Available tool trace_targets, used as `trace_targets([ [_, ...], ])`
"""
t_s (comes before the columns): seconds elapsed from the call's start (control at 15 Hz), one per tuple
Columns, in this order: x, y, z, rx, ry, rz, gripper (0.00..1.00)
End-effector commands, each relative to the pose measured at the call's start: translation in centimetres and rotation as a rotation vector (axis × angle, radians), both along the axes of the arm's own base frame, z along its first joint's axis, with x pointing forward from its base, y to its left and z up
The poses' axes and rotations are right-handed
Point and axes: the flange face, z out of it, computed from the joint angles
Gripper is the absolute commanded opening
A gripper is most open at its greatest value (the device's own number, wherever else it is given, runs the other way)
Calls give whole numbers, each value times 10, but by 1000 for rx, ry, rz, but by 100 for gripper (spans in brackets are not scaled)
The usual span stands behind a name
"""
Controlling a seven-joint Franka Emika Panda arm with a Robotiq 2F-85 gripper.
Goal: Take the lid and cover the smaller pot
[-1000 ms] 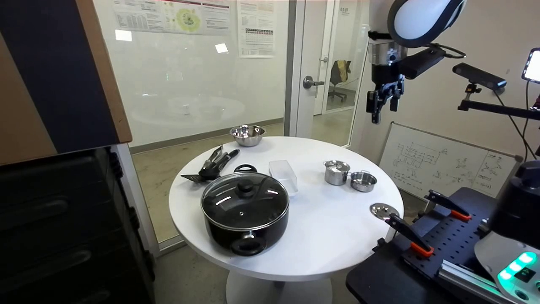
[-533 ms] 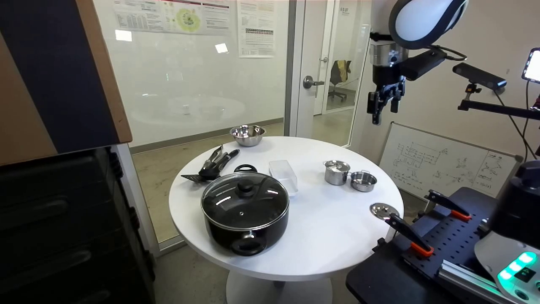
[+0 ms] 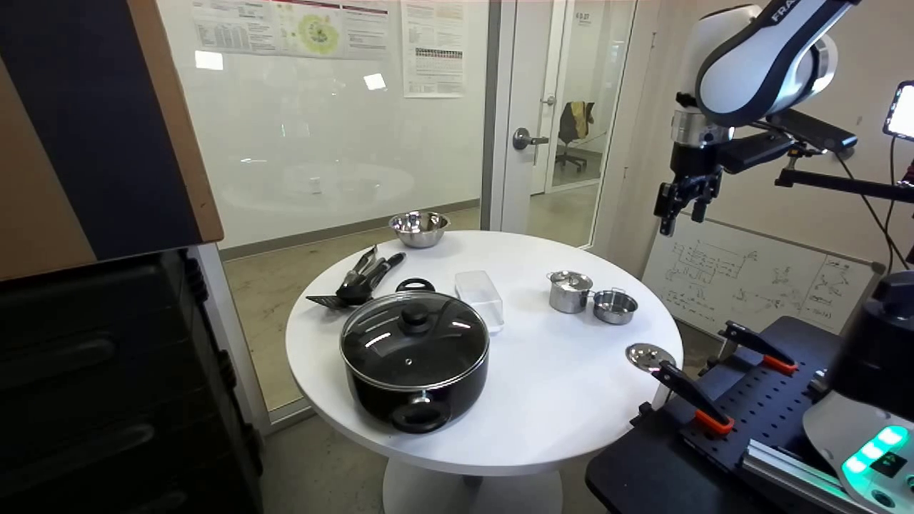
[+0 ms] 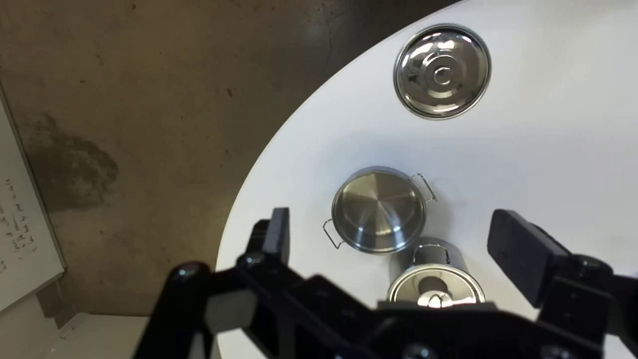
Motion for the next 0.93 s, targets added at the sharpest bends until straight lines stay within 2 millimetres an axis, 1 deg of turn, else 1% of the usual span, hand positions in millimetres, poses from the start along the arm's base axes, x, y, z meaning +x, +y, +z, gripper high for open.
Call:
trace_targets([
  [0.0,-1,-8,-37,22,20,5,100],
  [0.27,-5,7,-74,28,101,39,100],
  [0.47,-9,17,-98,23,143,71,100],
  [0.67,-18,23,-124,18,214,75,100],
  [0.87,-27,27,-146,16,269,67,98],
])
